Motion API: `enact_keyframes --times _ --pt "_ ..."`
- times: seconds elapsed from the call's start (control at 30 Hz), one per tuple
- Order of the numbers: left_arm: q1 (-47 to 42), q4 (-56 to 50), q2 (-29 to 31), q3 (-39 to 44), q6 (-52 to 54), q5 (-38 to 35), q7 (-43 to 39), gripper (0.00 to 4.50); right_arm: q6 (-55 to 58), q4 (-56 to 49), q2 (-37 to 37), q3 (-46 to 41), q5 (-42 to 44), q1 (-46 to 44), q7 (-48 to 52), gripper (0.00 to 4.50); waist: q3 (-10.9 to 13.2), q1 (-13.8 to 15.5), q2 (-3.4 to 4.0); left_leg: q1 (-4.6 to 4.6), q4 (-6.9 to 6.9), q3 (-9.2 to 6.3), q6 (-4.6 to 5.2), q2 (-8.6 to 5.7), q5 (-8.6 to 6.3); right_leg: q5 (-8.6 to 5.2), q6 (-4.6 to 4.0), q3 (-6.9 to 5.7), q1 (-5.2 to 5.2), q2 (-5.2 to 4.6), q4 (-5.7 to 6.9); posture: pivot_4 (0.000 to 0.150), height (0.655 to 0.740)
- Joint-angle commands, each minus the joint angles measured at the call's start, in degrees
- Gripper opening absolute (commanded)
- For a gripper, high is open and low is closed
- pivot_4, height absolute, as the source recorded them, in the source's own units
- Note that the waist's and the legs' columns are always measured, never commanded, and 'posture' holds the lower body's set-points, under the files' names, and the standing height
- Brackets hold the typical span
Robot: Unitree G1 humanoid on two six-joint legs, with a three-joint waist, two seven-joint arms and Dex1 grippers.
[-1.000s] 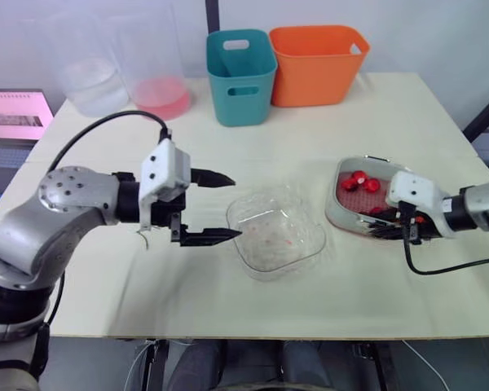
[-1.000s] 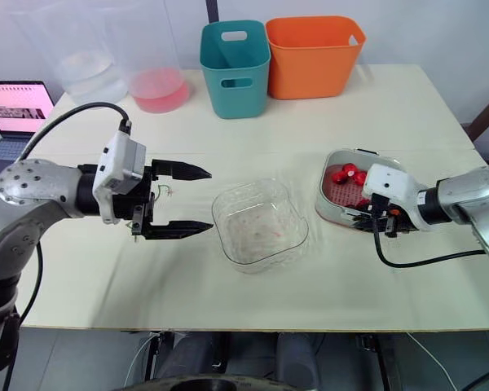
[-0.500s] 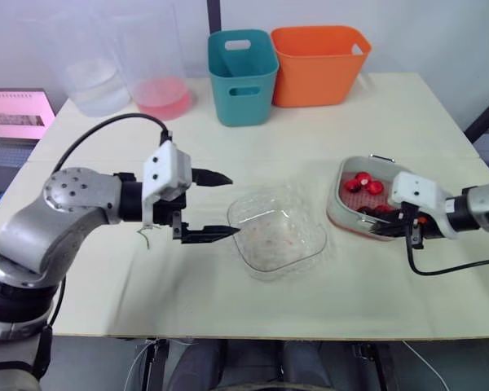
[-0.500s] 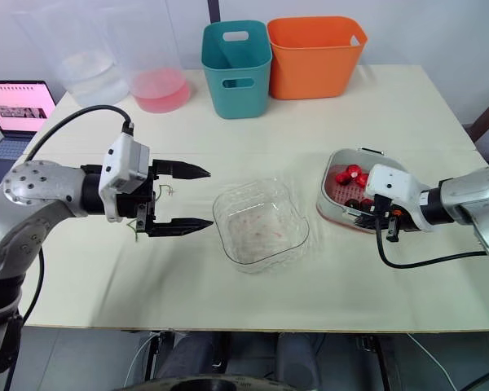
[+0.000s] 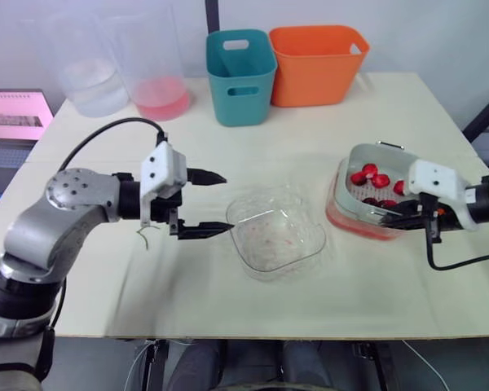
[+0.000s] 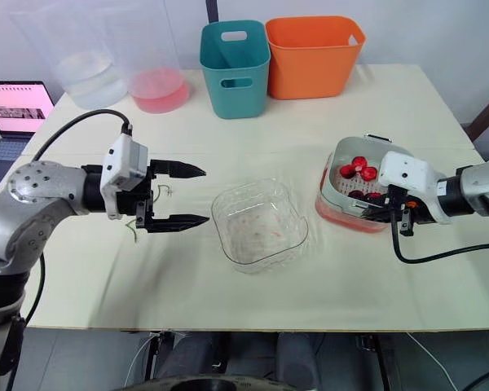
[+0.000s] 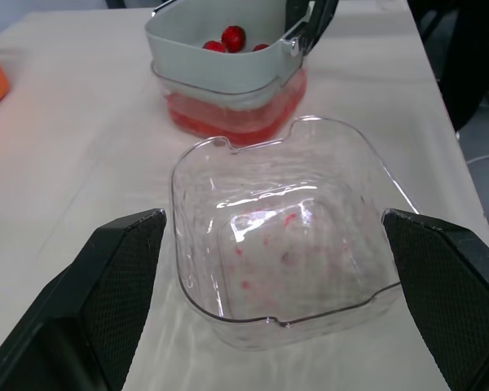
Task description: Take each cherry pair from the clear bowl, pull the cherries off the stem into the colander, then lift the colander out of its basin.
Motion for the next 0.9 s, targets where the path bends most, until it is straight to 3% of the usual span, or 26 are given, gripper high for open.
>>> enact_keyframes --times 0.03,0.9 --pt "-1.8 0.5 -0.1 1.5 -0.4 -1.1 -0.6 4.50 0.3 -1.6 -2.2 -3.6 0.8 -2.1 0.6 0.23 0.0 0.0 0.00 0.00 0.00 0.00 0.00 0.00 0.00 0.00 0.00 0.00 0.00 0.00 0.00 0.150 0.7400" --pt "-3.5 4.0 -0.5 2.2 -1.2 -1.1 -1.3 4.50 3.2 -2.8 -4.7 -5.8 4.2 -3.8 3.6 0.23 0.0 0.0 0.01 0.00 0.00 0.00 0.00 0.00 0.00 0.00 0.00 0.00 0.00 0.00 0.00 0.150 0.7400"
